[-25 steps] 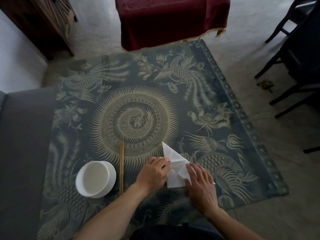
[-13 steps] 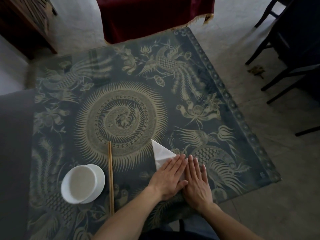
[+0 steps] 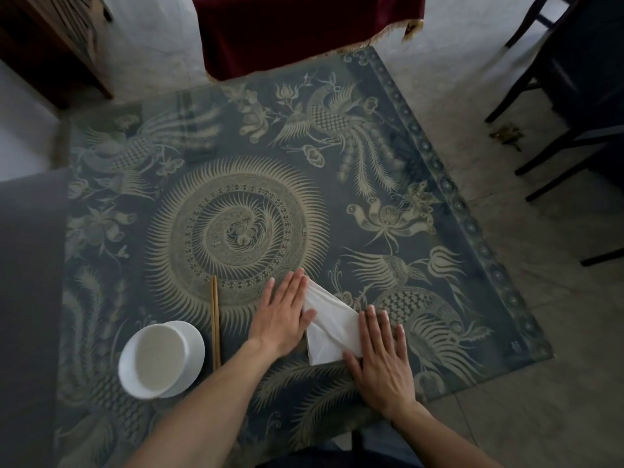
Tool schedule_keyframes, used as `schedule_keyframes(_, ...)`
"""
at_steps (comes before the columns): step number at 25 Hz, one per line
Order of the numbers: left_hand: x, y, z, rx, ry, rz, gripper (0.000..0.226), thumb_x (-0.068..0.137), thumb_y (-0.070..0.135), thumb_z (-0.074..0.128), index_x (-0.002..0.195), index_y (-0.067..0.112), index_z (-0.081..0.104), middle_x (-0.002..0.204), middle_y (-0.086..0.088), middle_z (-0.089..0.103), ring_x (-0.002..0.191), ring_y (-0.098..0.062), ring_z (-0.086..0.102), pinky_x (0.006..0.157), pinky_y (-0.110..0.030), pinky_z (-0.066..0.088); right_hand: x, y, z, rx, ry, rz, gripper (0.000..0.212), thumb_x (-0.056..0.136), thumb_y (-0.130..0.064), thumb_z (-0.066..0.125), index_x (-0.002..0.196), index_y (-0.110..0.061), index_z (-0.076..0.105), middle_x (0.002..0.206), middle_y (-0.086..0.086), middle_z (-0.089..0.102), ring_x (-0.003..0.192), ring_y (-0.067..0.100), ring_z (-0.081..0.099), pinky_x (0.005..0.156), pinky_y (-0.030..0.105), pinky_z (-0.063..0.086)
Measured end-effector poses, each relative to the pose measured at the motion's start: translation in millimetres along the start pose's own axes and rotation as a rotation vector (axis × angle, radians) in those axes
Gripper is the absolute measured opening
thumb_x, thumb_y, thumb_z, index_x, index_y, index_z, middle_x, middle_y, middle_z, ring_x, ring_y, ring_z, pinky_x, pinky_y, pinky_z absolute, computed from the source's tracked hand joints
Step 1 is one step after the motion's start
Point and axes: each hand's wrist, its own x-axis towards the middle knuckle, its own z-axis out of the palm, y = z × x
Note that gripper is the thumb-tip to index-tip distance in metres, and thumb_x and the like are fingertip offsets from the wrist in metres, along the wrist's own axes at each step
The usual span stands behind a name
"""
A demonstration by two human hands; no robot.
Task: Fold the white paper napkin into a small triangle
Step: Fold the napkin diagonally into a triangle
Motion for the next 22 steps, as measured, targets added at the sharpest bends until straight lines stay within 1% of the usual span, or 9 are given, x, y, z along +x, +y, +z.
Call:
schedule_keyframes(3,1,-7,-7,0.012,0.007,-0.026,0.069,0.098,0.054,-0.007,0.152,0.012,-0.015,0.160,-0.003,-0.023,0.145,-0.019,-0.025,0.118,-0.049,-0.014,-1,-2,-4,0.005,0.011,0.002,0.079,0.097,-0.057,0.032,0.154,-0.009,0.007,0.164,0.008,-0.002,0.149,0.028,0.003,0.117,0.052,0.004)
schedule_keyframes(5,-3,0,-9,-0.037,0.057,-0.012,0.068,0.100,0.052,-0.004,0.153,0.011,-0.013,0.160,-0.005,-0.022,0.146,-0.020,-0.024,0.119,-0.047,-0.013,-2,-4,-6,0.007,0.020,0.004,0.080,0.097,-0.057,0.033,0.154,-0.009,0.006,0.164,0.008,-0.001,0.149,0.027,0.001,0.117,0.053,0.002)
schedule_keyframes(7,-6,18,-5,-0.099,0.095,0.102,0.065,0.102,0.048,0.002,0.154,0.010,-0.011,0.161,-0.006,-0.020,0.147,-0.019,-0.022,0.121,-0.046,-0.006,1,-10,-8,0.016,0.028,-0.009,0.078,0.098,-0.054,0.034,0.154,-0.008,0.005,0.163,0.010,-0.001,0.149,0.026,-0.001,0.117,0.053,0.001)
schedule_keyframes(9,-9,41,2,-0.140,0.098,0.224,0.063,0.104,0.045,0.009,0.155,0.011,-0.006,0.163,-0.005,-0.015,0.148,-0.016,-0.018,0.121,-0.044,-0.001,7,-18,-7,0.026,0.034,-0.044,0.073,0.099,-0.046,0.034,0.154,-0.006,0.006,0.163,0.012,0.001,0.149,0.027,0.000,0.116,0.052,0.006)
schedule_keyframes(11,-10,53,8,-0.131,0.070,0.247,0.061,0.105,0.044,0.009,0.155,0.013,-0.006,0.163,-0.003,-0.015,0.147,-0.015,-0.020,0.121,-0.043,-0.004,10,-23,-6,0.021,0.026,-0.079,0.068,0.100,-0.039,0.031,0.154,-0.006,0.007,0.163,0.013,0.002,0.149,0.028,0.001,0.115,0.052,0.010)
schedule_keyframes(13,-10,50,10,-0.072,0.035,0.242,0.061,0.103,0.045,0.005,0.154,0.015,-0.014,0.161,0.000,-0.023,0.145,-0.014,-0.027,0.120,-0.041,-0.008,12,-20,-4,0.022,0.020,-0.089,0.068,0.100,-0.042,0.028,0.154,-0.007,0.007,0.163,0.011,0.003,0.149,0.026,0.001,0.116,0.050,0.009)
schedule_keyframes(15,-10,42,10,-0.045,0.014,0.252,0.062,0.103,0.046,0.005,0.152,0.016,-0.020,0.158,0.002,-0.030,0.143,-0.014,-0.030,0.119,-0.041,-0.012,7,-11,-2,0.013,0.014,-0.079,0.069,0.101,-0.048,0.027,0.154,-0.007,0.009,0.163,0.011,0.005,0.149,0.025,0.001,0.117,0.048,0.007)
schedule_keyframes(20,-8,38,7,-0.066,0.006,0.235,0.066,0.100,0.053,0.001,0.151,0.017,-0.023,0.157,0.002,-0.033,0.142,-0.013,-0.032,0.116,-0.040,-0.021,-30,40,-4,-0.025,0.020,0.063,0.070,0.100,-0.053,0.021,0.154,-0.010,0.013,0.162,0.008,0.012,0.149,0.023,0.007,0.116,0.051,0.012)
schedule_keyframes(22,-9,38,8,-0.058,0.001,0.237,0.066,0.100,0.054,-0.001,0.150,0.017,-0.024,0.156,0.002,-0.034,0.142,-0.014,-0.033,0.116,-0.040,-0.020,-45,55,-7,-0.041,0.014,0.105,0.070,0.100,-0.054,0.018,0.154,-0.010,0.016,0.162,0.008,0.015,0.149,0.024,0.009,0.116,0.053,0.014)
